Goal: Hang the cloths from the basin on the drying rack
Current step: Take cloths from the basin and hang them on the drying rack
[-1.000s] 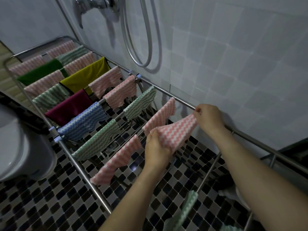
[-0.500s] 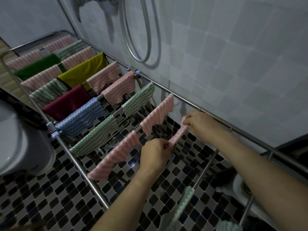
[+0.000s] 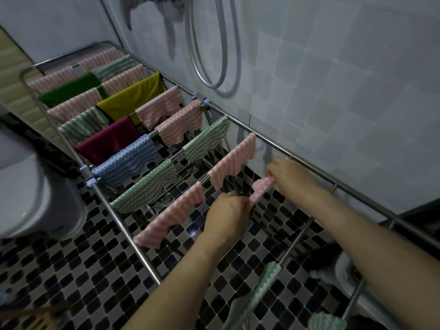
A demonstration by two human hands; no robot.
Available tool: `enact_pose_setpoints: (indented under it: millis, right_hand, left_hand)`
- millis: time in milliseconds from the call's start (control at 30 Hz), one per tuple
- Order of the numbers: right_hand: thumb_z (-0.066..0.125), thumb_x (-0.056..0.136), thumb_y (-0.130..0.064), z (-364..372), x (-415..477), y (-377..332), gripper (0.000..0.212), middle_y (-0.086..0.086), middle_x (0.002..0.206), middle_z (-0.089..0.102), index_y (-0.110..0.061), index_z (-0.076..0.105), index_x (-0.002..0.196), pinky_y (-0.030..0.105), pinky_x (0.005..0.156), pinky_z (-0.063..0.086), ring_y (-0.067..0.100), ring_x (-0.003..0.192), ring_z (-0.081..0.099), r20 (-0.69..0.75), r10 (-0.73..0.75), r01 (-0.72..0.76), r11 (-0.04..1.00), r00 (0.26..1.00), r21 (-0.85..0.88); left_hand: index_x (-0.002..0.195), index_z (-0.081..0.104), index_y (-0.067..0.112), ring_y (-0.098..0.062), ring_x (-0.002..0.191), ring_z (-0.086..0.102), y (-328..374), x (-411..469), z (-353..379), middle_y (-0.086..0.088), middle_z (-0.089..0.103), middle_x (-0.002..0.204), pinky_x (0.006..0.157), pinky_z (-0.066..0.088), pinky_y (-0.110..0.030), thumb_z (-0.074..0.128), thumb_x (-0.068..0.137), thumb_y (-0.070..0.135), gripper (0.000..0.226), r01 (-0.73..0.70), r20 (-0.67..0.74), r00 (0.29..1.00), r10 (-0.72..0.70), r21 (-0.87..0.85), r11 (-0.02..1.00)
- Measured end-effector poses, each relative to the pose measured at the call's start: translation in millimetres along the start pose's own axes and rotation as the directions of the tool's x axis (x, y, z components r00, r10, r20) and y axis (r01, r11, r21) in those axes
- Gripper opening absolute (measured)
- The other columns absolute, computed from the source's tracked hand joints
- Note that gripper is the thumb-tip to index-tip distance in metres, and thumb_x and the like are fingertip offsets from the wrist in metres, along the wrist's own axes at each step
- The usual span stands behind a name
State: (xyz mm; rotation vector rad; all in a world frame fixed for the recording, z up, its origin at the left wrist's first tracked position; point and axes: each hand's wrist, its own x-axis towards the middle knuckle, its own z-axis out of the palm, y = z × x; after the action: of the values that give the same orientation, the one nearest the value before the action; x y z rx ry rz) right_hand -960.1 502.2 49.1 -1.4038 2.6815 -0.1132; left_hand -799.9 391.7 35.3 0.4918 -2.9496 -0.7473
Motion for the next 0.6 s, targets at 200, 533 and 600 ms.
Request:
enact_pose_setpoints:
  millis: [200,533,600]
  right_hand:
    - [0.068,0.083,-0.010,-23.5,4.6,-33.1,0.038,0.006,0.113,0.060,-0.019,0.058,0.118,0.042,0.085,0.052,0.023,0.095,0.061,0.047,0.098,-0.101,0.993,0.994,0.053]
    - [0.057,0.092,-0.013,-5.1,1.8,-176.5,0.028,0.000,0.117,0.059,-0.019,0.065,0.118,0.030,0.088,0.050,0.014,0.099,0.058,-0.027,-0.006,0.019,0.854,1.000,0.520]
    - [0.057,0.093,-0.016,9.5,4.3,-200.3,0.030,0.001,0.121,0.056,-0.018,0.064,0.122,0.033,0.095,0.048,0.017,0.106,0.056,-0.004,-0.037,0.034,0.871,0.999,0.490]
  left_hand:
    - [0.103,0.073,0.020,-0.019,0.086,0.062,-30.4,-35.1,-45.4,0.001,0.068,0.098,0.070,0.052,-0.031,0.064,0.089,0.021,0.017,0.085,-0.178,0.980,-0.087,-0.017,0.996]
    - [0.087,0.072,0.024,-0.011,0.071,0.063,-137.4,-113.3,-88.6,0.006,0.070,0.082,0.068,0.055,-0.032,0.068,0.085,0.034,0.012,0.385,-0.146,0.917,-0.370,0.086,0.919]
    - [0.082,0.073,0.026,-0.005,0.066,0.063,-145.3,-116.4,-88.1,0.010,0.070,0.075,0.069,0.056,-0.029,0.066,0.087,0.035,0.012,0.375,-0.105,0.924,-0.369,0.049,0.926]
